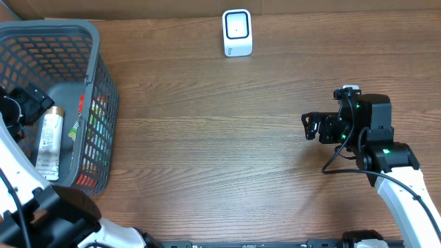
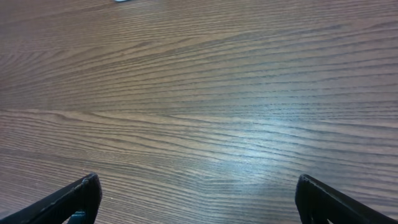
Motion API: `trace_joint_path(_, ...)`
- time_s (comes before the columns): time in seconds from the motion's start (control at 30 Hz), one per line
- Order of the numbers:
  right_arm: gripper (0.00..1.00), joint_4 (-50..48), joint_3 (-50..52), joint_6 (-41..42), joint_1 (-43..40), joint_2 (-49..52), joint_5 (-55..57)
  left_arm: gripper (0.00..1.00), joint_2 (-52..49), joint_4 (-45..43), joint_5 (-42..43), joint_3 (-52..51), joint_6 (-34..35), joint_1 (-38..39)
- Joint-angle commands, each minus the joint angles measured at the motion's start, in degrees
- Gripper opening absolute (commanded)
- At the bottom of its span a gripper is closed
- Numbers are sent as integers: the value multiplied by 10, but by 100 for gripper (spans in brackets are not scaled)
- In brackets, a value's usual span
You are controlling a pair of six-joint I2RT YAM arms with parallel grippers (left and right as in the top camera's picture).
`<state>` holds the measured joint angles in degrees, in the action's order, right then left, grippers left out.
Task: Scan the item barcode
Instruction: 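Reach the left gripper into the basket and grasp the green tea pouch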
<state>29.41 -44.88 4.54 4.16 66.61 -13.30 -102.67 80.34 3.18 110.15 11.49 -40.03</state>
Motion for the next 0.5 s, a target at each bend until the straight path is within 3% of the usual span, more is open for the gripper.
trace_joint_path(0.0,100,-4,-10,3,0,-2,-5,95,-19,-9,-2,-4,-20,0)
trace_joint_path(0.1,100,-4,-10,3,0,-2,-5,95,-24,-21,1,-11,-30,5)
trace_joint_path(0.27,100,-7,-10,3,0,-2,-5,95,-24,-58,57,-44,-111,26)
trace_joint_path(0.47,100,-7,-10,3,0,-2,-5,96,-26,-115,22,-101,-126,67)
